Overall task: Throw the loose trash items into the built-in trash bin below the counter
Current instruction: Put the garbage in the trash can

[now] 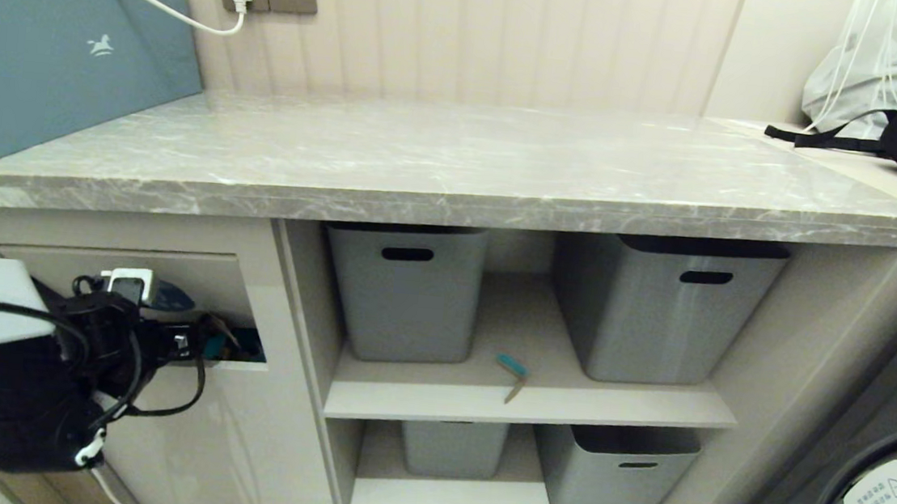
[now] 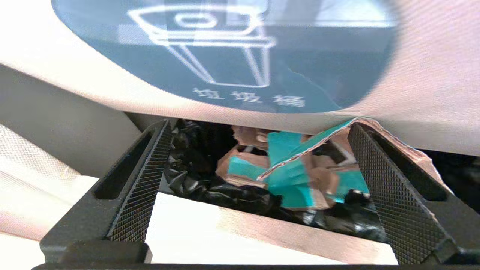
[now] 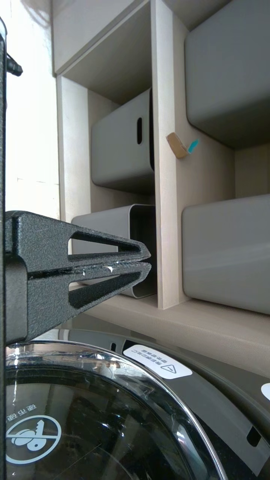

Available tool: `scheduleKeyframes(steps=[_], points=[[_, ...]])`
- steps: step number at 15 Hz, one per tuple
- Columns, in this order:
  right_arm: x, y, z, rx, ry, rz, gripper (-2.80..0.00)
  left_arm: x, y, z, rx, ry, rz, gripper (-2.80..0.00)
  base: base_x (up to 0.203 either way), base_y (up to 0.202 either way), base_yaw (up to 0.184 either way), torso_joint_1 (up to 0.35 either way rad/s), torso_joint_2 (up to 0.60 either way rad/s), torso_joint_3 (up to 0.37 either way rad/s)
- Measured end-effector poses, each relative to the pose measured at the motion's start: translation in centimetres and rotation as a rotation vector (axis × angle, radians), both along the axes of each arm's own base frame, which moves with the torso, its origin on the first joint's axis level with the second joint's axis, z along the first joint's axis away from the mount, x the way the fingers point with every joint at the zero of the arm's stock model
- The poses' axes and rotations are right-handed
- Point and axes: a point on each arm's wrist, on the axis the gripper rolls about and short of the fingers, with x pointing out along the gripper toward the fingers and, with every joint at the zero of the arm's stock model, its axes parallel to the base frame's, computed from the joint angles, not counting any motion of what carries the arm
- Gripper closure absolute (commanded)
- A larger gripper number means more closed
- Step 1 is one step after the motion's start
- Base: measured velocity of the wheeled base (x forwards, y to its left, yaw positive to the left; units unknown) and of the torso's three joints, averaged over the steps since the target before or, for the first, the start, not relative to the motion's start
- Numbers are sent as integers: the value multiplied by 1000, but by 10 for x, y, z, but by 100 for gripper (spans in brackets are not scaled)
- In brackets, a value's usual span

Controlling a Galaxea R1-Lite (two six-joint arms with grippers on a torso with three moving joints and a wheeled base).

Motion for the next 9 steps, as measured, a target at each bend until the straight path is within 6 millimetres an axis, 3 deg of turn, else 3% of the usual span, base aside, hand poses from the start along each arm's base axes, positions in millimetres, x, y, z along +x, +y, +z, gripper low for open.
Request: scheduleKeyframes(steps=[3, 6, 9], points=[[0, 0, 0, 0, 0, 0, 0, 3, 0, 3, 15, -29, -64, -280, 0, 0, 0, 0, 0, 0], [0, 0, 0, 0, 0, 0, 0, 12, 13, 7, 175, -54, -105, -280, 0, 0, 0, 0, 0, 0], [0, 0, 0, 0, 0, 0, 0, 14, 12, 4, 61, -72, -124, -280, 0, 0, 0, 0, 0, 0]])
